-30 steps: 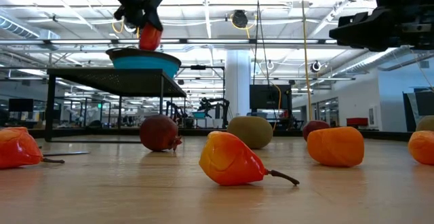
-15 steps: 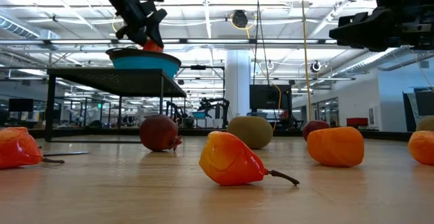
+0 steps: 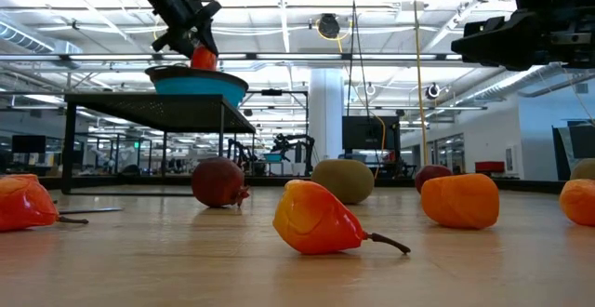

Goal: Pick & Place Fruit
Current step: Put the orange mango into the blue strainer bowl on the shelf

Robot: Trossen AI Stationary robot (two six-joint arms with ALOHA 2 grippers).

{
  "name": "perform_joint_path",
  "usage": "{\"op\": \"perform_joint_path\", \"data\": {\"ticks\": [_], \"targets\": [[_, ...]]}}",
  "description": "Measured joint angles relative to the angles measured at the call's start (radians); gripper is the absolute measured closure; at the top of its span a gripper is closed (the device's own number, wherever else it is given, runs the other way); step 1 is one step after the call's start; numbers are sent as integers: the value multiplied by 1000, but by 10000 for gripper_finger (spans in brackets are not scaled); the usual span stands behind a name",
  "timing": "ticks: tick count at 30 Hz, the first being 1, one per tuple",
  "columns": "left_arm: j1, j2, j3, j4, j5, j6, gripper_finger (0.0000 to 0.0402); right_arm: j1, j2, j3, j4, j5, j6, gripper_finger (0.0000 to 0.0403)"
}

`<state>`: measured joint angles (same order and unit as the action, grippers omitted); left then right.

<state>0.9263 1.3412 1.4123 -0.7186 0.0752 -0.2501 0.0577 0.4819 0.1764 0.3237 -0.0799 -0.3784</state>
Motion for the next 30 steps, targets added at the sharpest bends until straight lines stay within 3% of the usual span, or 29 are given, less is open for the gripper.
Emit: {"op": "perform_joint_path", "data": {"ticks": [11,20,30], "targets": [[22,169,199,-243,89,-3,202,0,0,0,0,0,0,403],[22,241,209,-343,123,-6,202,0,0,0,0,0,0,403],[22,241,209,-397,147,8,201,0,0,0,0,0,0,403]]}}
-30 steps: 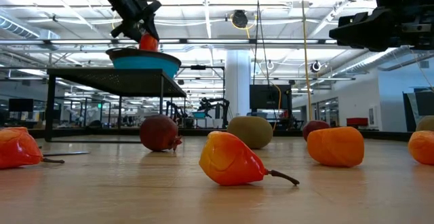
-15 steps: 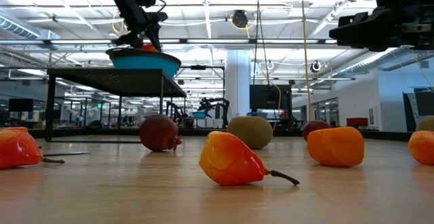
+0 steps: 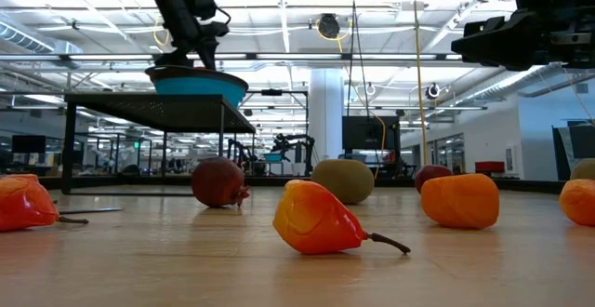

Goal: Pick & Place Fruit
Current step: Put the orange mango into the blue strainer bowl on the shelf

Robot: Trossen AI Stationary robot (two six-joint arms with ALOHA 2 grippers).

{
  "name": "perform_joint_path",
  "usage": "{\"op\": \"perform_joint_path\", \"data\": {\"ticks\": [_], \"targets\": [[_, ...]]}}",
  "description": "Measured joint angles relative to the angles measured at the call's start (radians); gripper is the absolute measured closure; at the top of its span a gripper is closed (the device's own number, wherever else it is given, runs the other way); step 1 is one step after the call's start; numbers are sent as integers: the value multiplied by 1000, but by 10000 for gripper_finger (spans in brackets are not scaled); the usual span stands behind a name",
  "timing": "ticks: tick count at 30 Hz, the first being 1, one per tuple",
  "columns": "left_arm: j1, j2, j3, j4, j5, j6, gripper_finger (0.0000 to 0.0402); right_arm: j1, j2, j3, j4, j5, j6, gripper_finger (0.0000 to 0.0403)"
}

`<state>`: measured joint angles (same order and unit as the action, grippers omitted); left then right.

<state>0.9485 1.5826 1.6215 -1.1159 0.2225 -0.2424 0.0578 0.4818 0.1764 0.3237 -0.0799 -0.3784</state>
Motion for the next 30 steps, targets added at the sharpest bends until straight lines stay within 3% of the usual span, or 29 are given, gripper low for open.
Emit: {"op": "perform_joint_path", "data": {"ticks": [30], "targets": [[-9,0,0,-49,39,1,201,0,0,0,0,0,0,403]]}}
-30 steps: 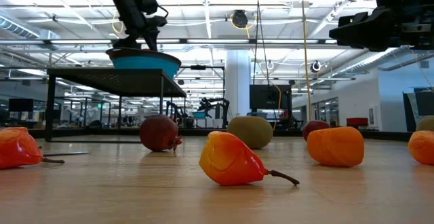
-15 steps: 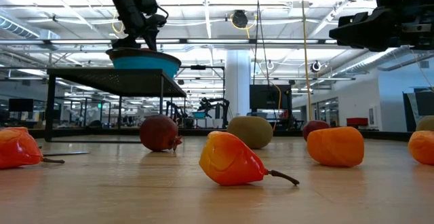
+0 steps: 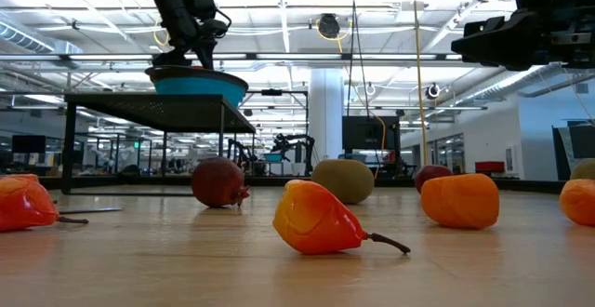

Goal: Pick & Place Fruit
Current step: Put the orange mango into the blue strainer bowl on the shelf, then put the right pomegranate into the blue strainer bowl on the shelf

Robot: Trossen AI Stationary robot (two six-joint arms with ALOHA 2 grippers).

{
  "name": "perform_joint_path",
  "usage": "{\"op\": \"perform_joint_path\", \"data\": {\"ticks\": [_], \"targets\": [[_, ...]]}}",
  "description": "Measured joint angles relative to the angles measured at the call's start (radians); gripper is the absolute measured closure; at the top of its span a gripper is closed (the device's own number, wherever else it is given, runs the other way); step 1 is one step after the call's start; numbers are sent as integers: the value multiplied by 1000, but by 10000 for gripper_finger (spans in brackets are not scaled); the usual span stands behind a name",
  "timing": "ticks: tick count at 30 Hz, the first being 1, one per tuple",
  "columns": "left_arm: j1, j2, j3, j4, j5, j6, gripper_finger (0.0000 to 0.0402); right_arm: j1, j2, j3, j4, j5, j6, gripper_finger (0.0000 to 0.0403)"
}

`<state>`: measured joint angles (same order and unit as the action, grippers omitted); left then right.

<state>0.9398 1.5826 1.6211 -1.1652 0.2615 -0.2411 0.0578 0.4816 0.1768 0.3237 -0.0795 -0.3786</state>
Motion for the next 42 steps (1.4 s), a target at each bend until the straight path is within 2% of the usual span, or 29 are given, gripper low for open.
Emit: {"op": "perform_joint_path", "data": {"ticks": [12,26,32,37,42], "targets": [[0,0,0,-4,-1,6,200,0,0,0,0,0,0,403],[0,0,0,-5,-1,29,137,0,0,0,0,0,0,403],[0,0,6,10,-2,10,136,0,0,0,10,0,0,403],[0,-14,82,13,-6,54,139,0,0,0,60,0,-6,403],[-68,-50,124,38,-87,152,177,0,2,2,64,0,0,403]]}}
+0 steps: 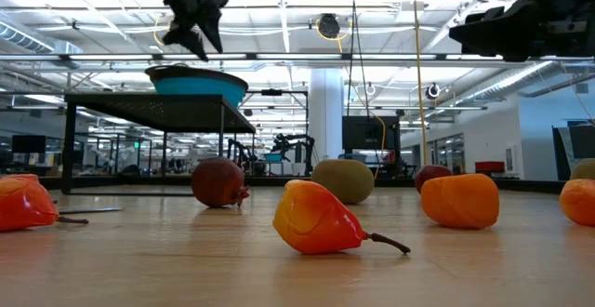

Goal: Pick & Place Fruit
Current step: Put the right pomegranate into the blue strainer bowl on the shelf

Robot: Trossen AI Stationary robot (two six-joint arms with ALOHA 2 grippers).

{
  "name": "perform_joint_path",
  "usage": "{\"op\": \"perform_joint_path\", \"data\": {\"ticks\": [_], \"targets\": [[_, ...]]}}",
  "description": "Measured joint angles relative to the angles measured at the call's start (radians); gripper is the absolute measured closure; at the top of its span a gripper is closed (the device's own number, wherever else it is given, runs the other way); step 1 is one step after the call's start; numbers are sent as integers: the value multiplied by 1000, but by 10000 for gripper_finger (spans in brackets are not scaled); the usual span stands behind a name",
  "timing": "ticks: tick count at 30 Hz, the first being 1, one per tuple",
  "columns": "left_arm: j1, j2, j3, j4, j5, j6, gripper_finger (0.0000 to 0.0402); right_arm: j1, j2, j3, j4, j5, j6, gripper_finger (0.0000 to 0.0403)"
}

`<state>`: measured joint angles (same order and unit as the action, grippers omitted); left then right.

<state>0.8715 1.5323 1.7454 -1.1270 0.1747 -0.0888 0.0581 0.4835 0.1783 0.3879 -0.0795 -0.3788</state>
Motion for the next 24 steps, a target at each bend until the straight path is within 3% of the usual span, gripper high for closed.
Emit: {"op": "perform_joint_path", "data": {"ticks": [4,17,24], "targets": [[-65,-35,-1,30,-62,94,228,0,0,0,-5,0,0,403],[-174,-64,-2,106,-61,213,391,0,0,0,-8,0,55,399],[-177,-64,-2,113,-42,216,386,0,0,0,-23,0,54,399]]}}
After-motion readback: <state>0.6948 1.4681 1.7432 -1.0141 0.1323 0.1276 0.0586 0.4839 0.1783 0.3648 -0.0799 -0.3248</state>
